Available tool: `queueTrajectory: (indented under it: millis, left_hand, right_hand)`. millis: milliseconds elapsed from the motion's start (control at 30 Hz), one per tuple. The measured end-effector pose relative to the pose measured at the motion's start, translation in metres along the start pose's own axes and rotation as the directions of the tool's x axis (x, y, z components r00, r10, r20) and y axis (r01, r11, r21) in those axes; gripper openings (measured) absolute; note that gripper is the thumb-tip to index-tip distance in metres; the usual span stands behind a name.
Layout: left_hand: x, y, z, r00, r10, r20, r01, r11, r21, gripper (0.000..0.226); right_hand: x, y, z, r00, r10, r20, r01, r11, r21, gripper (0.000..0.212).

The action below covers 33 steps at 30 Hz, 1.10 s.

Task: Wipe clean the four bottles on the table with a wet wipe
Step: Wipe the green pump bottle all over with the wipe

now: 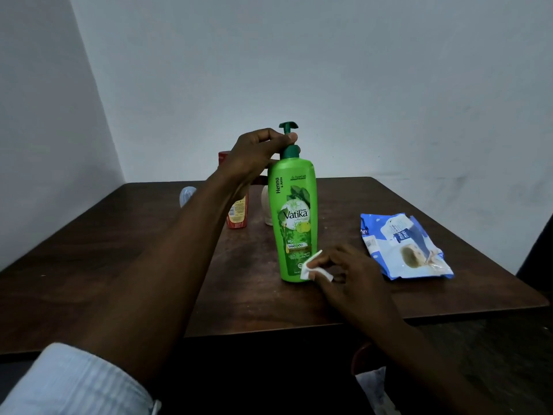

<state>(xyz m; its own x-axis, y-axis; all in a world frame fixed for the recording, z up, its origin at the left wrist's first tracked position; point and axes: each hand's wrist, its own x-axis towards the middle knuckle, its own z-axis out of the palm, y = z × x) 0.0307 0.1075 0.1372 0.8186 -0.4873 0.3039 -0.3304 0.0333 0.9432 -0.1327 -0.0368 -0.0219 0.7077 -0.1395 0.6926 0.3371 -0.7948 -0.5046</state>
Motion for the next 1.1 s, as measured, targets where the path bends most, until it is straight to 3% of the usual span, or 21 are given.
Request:
queueTrajectory:
  millis: [167,267,433,667,933,1000,1100]
  left_hand:
    - [0.005,-0.014,0.008,0.988,0.034,-0.150,-0.043,0.998,-0.055,0.019]
    - [0.000,-0.026,0.016,0.996,0.055,-0.075,-0.074,0.958,-0.279,0.016]
    - [-0.009,-0.042,0.015,0.991,0.116,0.060,-0.064,0.833,-0.550,0.035]
    - [-0.017,-0.056,0.017,0.990,0.119,0.078,-0.031,0.717,-0.696,0.039]
    - [-0.020,-0.051,-0.010,0.992,-0.083,-0.099,-0.040,0.529,-0.848,0.042]
    - [-0.024,-0.049,-0.013,0.981,-0.147,-0.127,-0.041,0.483,-0.875,0.049]
    - [-0.027,-0.051,-0.018,0.951,-0.285,-0.123,-0.024,0.328,-0.944,0.051]
  right_hand:
    - [-0.005,0.002,-0.002,0.997,0.074,0.012,-0.075,0.996,0.041,0.017]
    - [-0.004,0.000,-0.001,0.991,0.134,0.007,-0.134,0.988,0.075,0.017]
    - [-0.002,-0.003,0.000,0.982,0.187,-0.017,-0.185,0.979,0.087,0.015]
    - [-0.001,-0.012,-0.003,0.959,0.282,-0.015,-0.275,0.945,0.180,0.014]
    - [0.007,-0.036,-0.011,0.932,0.332,-0.146,-0.216,0.831,0.514,0.015]
    - [0.015,-0.042,-0.012,0.909,0.379,-0.172,-0.199,0.759,0.620,0.015]
    - [0.023,-0.056,-0.014,0.874,0.442,-0.199,-0.142,0.626,0.767,0.017]
